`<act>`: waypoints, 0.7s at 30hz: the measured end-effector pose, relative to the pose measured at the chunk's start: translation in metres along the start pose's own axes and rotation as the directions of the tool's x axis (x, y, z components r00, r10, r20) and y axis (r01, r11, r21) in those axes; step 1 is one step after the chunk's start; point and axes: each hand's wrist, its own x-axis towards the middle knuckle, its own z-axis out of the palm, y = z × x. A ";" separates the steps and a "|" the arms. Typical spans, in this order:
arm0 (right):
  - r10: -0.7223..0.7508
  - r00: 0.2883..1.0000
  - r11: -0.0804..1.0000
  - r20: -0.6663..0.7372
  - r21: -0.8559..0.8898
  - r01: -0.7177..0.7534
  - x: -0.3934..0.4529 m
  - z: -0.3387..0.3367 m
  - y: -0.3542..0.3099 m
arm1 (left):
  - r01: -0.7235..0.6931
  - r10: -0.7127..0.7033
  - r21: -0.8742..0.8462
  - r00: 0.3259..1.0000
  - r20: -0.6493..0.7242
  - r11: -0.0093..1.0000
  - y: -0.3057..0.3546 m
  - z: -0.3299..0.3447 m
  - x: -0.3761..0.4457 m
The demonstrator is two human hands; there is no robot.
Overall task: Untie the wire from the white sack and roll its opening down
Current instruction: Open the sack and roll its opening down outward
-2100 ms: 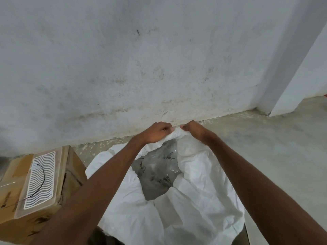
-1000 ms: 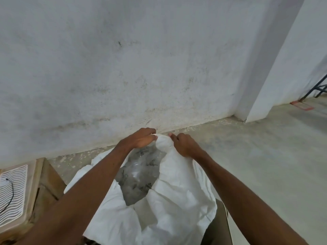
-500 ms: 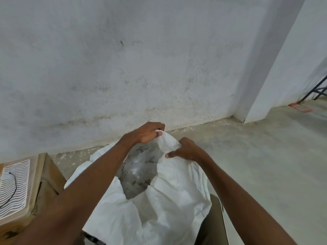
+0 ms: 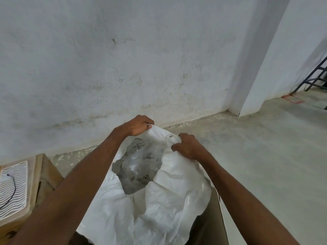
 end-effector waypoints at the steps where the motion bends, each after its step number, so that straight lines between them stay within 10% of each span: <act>1: 0.002 1.000 0.999 -0.002 0.033 -0.002 -0.002 -0.002 -0.002 | 0.006 -0.006 -0.002 1.000 0.000 1.000 -0.001 -0.001 0.002; 8: -0.053 0.998 0.921 0.027 0.389 0.038 -0.014 -0.010 -0.007 | -0.197 0.197 -0.076 0.980 -0.003 0.977 0.029 0.021 -0.010; 13: 0.034 0.947 0.700 0.321 0.669 -0.252 -0.023 -0.013 -0.011 | -0.379 0.372 0.488 0.921 0.117 0.786 0.038 0.062 -0.012; 17: 0.080 0.966 0.846 0.247 0.496 -0.196 -0.016 -0.010 -0.004 | -0.248 0.256 0.606 0.964 0.074 0.756 0.051 0.059 -0.003; 21: 0.189 0.982 0.982 0.005 -0.027 -0.189 -0.016 -0.004 -0.007 | -0.187 0.120 0.682 0.982 0.144 0.707 0.061 0.044 0.017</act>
